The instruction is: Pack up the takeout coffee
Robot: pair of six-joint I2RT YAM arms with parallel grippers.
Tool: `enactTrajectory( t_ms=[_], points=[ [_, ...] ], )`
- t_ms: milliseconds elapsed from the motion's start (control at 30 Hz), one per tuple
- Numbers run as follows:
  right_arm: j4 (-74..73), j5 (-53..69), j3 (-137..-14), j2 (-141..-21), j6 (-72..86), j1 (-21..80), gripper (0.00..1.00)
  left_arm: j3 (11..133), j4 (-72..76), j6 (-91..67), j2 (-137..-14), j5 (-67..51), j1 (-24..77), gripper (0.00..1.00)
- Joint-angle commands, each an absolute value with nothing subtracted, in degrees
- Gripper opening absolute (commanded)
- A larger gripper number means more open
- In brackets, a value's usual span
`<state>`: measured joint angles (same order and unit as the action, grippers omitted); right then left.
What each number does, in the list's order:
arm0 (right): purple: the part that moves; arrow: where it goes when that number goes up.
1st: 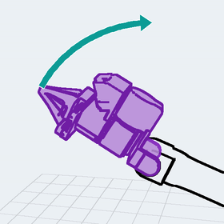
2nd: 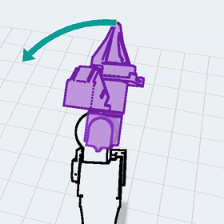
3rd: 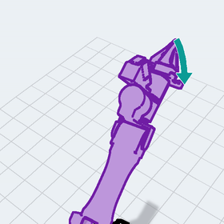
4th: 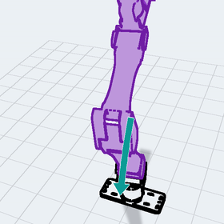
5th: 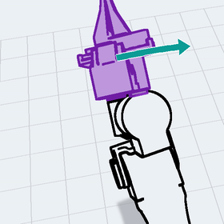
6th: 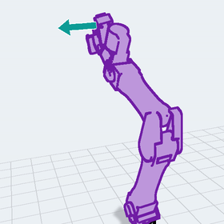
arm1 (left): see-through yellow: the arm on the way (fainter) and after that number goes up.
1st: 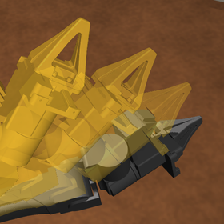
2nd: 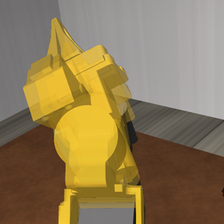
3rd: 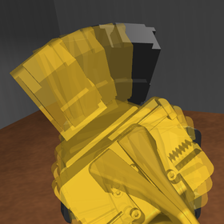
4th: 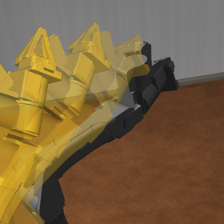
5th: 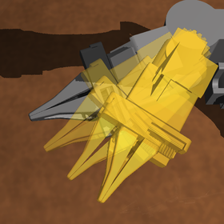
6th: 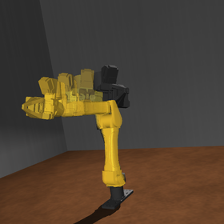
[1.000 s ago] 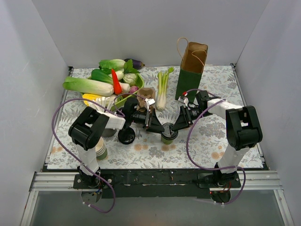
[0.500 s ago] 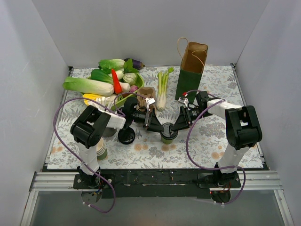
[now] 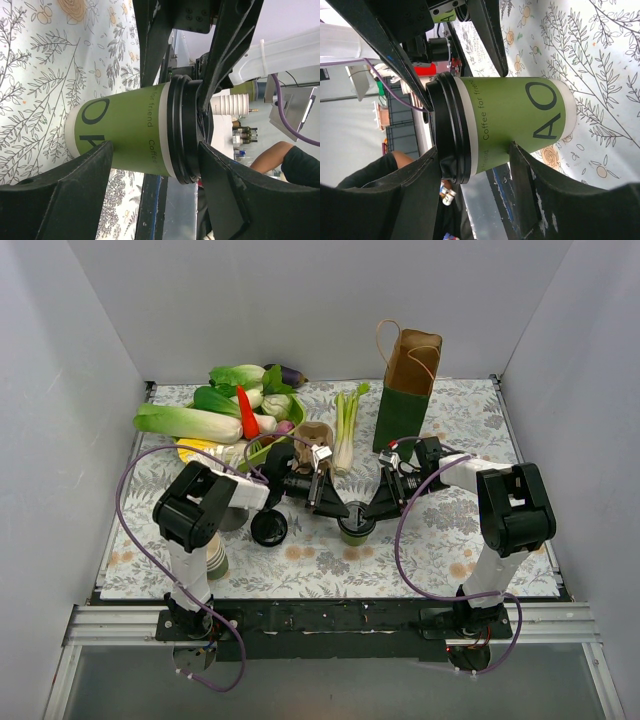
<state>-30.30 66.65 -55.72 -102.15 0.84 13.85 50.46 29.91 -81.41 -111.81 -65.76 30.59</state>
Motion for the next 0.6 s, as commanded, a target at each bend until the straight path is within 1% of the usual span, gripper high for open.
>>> enactTrajectory(
  t_ms=[0, 167, 267, 300, 400, 467, 567],
  points=[
    [-28.30, 48.25, -51.42, -106.88, 1.93, 16.87, 0.60, 48.51, 13.36, -76.02, -121.64, -42.81, 31.38, 0.68],
    [-28.74, 47.98, -50.71, -105.39, 1.15, 16.87, 0.61, 49.13, 14.49, -75.85, -122.08, -44.82, 31.38, 0.68],
    [-29.96, 50.44, -52.99, -103.19, -3.76, 16.88, 0.61, 48.08, 19.13, -75.24, -118.84, -48.24, 31.29, 0.70],
    [-31.28, 51.32, -53.87, -102.40, -5.35, 16.88, 0.61, 47.55, 20.81, -75.23, -117.61, -49.21, 31.29, 0.72],
    [-34.00, 53.70, -57.30, -99.68, -10.62, 16.87, 0.67, 46.41, 26.01, -75.85, -112.51, -52.20, 31.46, 0.76],
    [-36.29, 54.93, -59.06, -98.09, -14.13, 16.70, 0.71, 47.19, 25.75, -75.50, -110.40, -53.43, 31.38, 0.79],
    [-37.52, 55.72, -59.33, -96.77, -14.68, 16.70, 0.76, 49.30, 23.39, -74.27, -109.08, -54.14, 31.38, 0.82]
  ],
)
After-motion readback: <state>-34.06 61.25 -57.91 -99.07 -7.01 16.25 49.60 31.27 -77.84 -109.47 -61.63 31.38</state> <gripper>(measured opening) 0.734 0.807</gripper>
